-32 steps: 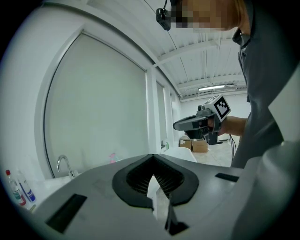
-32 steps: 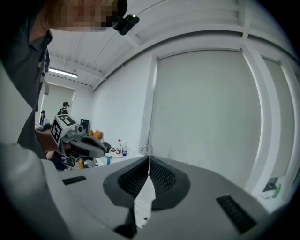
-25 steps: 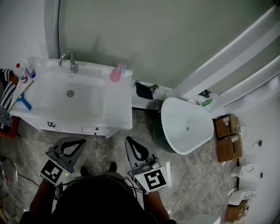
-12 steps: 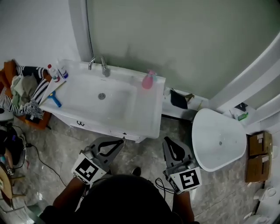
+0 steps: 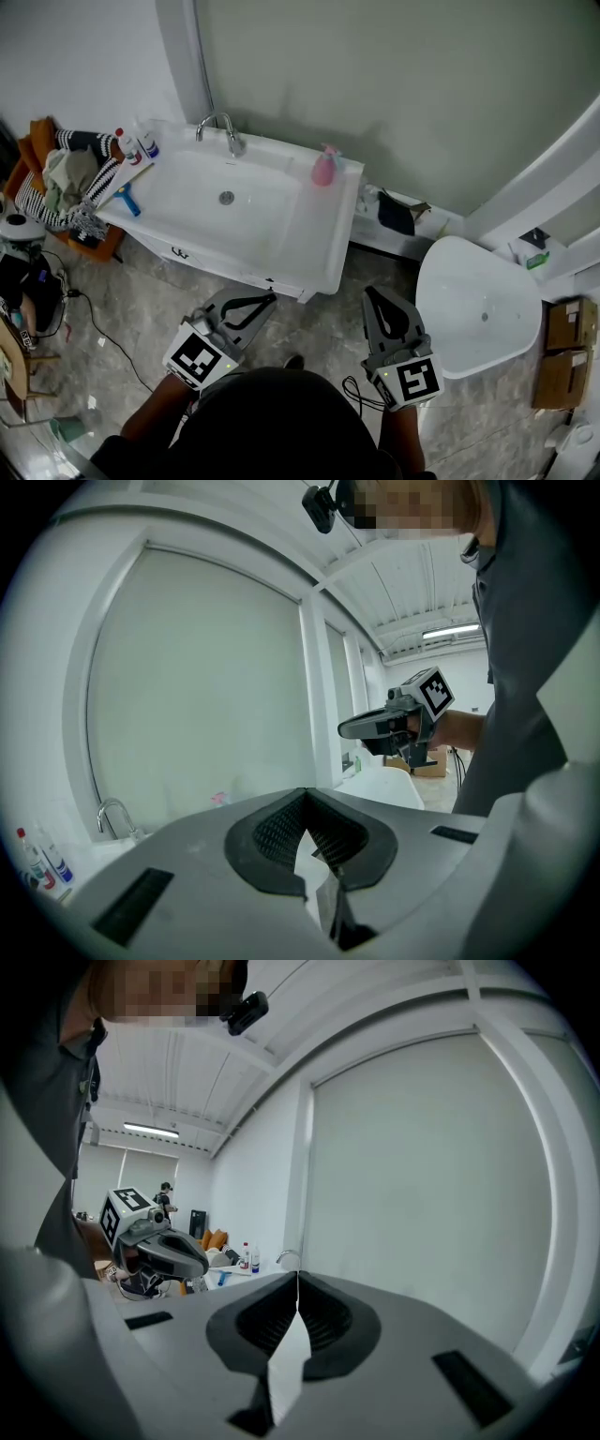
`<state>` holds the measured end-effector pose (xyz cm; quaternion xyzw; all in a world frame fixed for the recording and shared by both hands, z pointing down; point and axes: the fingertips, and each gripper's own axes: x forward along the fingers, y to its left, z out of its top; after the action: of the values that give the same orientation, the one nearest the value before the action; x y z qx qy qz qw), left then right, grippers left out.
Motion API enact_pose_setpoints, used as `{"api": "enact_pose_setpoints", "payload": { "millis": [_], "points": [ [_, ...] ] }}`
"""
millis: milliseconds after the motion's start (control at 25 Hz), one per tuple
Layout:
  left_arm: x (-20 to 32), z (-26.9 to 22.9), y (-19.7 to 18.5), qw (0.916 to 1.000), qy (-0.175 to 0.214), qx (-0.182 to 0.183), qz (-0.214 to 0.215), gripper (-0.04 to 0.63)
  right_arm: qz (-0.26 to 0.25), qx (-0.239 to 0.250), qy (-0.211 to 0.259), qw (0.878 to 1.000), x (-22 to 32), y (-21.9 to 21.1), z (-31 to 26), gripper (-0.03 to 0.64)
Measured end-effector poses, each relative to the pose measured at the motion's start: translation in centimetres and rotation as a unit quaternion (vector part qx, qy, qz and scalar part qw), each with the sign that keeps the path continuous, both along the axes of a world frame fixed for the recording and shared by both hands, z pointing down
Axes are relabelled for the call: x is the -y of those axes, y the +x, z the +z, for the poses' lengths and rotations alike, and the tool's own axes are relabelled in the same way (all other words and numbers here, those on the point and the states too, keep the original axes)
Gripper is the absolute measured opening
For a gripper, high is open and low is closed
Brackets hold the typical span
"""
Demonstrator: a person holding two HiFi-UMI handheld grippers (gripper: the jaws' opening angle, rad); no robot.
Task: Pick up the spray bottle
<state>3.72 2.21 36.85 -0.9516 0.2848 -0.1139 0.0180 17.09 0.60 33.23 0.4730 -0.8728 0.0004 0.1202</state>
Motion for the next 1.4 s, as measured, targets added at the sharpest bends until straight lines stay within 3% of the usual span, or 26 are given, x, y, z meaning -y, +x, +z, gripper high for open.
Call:
{"api": "enact_pose_setpoints", "payload": {
  "millis": [520, 800, 1400],
  "points": [
    [-0.9, -0.3, 4.3, 0.9998, 0.010, 0.008, 0.017, 0.004, 0.018, 0.017, -0.010, 1.000, -0.5, 4.4, 1.2, 0.009],
    [0.7, 0.0, 2.4, 0.9995, 0.001, -0.002, 0.030, 0.003, 0.029, 0.013, -0.006, 0.999, 0.4, 2.6, 1.0, 0.009],
    [6.6, -0.3, -6.1, 0.9970, -0.005, -0.021, 0.075, 0.003, 0.069, -0.005, -0.003, 0.998, 4.6, -6.3, 0.0, 0.009]
  ]
}}
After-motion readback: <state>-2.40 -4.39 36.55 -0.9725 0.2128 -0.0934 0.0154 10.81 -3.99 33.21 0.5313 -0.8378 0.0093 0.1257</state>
